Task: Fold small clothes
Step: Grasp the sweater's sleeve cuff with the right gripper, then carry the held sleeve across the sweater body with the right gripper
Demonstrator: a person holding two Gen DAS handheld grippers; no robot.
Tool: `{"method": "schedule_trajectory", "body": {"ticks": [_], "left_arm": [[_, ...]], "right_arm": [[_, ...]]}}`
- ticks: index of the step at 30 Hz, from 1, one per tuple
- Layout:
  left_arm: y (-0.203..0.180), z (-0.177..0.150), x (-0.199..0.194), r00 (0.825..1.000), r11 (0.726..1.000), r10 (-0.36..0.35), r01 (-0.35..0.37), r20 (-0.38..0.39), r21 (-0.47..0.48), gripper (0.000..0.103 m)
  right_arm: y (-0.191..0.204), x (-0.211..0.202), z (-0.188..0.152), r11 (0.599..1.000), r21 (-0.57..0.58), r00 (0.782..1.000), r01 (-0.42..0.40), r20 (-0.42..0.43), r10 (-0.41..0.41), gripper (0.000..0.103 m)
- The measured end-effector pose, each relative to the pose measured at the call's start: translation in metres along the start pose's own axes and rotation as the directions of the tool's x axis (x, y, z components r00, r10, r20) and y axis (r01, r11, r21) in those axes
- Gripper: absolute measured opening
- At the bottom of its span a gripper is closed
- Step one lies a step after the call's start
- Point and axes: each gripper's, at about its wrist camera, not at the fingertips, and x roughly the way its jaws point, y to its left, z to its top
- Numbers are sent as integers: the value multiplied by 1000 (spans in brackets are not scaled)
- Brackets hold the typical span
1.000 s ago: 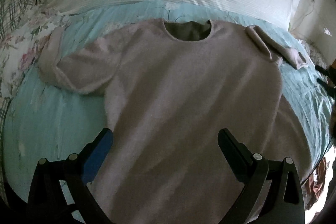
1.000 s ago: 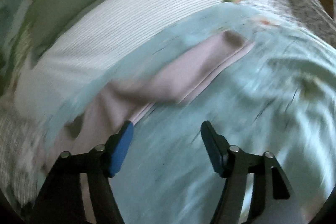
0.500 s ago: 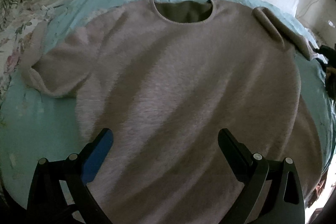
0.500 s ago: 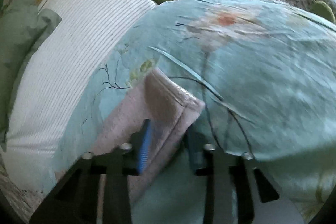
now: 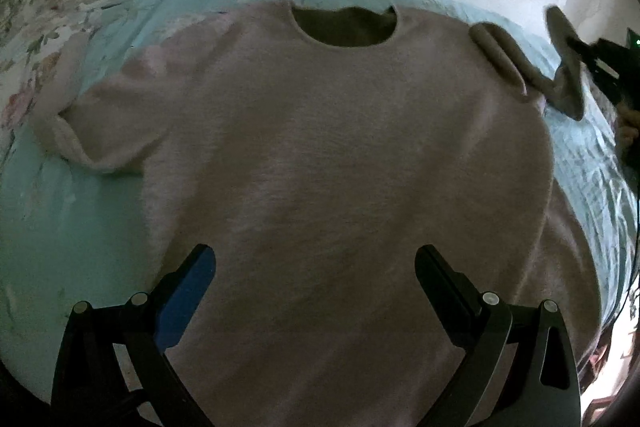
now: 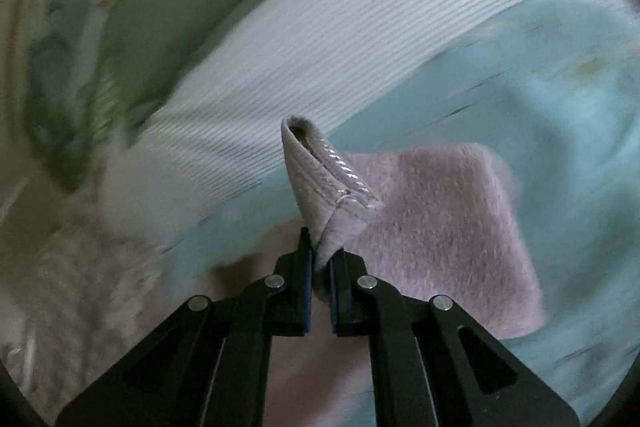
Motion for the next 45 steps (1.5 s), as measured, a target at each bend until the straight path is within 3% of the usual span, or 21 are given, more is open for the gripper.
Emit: {"method": "schedule_trajectory", "body": {"ticks": [3,7,13,15,17,19,21,22,24,31,36,39,40,41,42,43,45], "left_arm": [[11,-4,-9,1000,1000,-10,10,13,-30,100],[28,-7,-16,999,998,-22,24,34,-65,100],[48,-10,-21,995,992,-74,80,65,-100,100],[55,-8,-22,994,990,-82,90,71,-112,100],[63,-6,-21,993,988,-84,94,84,-120,100],[71,-1,-17,993,989,-75,86,89,-124,100],[80,9,-7,993,986,-86,97,85,-138,100],[86,17,0,992,983,-99,110,81,-149,100],[94,27,10,990,978,-120,132,79,-159,100],[116,80,62,994,978,-94,101,46,-184,100],[130,99,99,993,968,-122,118,-5,-223,100],[131,105,103,991,966,-132,136,33,-221,96],[129,105,101,989,965,-142,150,49,-217,83],[128,106,101,985,964,-157,168,65,-207,57],[125,106,103,984,966,-166,176,67,-190,39],[123,106,103,985,969,-162,170,61,-181,1],[128,106,92,986,970,-119,140,114,-200,2]], "right_arm": [[48,47,-30,994,3,989,-111,-101,110,8],[100,116,-75,979,41,953,-198,-226,202,8],[159,201,-145,964,87,892,-251,-365,265,8],[159,220,-159,961,97,867,-260,-414,277,8],[164,239,-176,959,105,834,-265,-475,282,11],[167,251,-187,970,77,812,-229,-534,235,17],[171,248,-190,971,52,801,-234,-556,223,40],[174,241,-189,968,40,807,-246,-544,228,53],[170,222,-181,968,13,831,-251,-509,222,57],[134,132,-152,984,-6,922,-179,-349,166,57],[107,77,-145,998,-15,965,-64,-256,58,57],[86,40,-135,1000,7,982,4,-186,-3,57],[79,32,-132,1000,19,986,18,-167,-15,57],[73,22,-127,999,28,989,38,-142,-34,57],[68,15,-122,998,29,991,57,-124,-53,57],[61,7,-117,996,30,991,79,-107,-75,57],[50,-10,-104,992,34,990,122,-69,-120,57]]}}
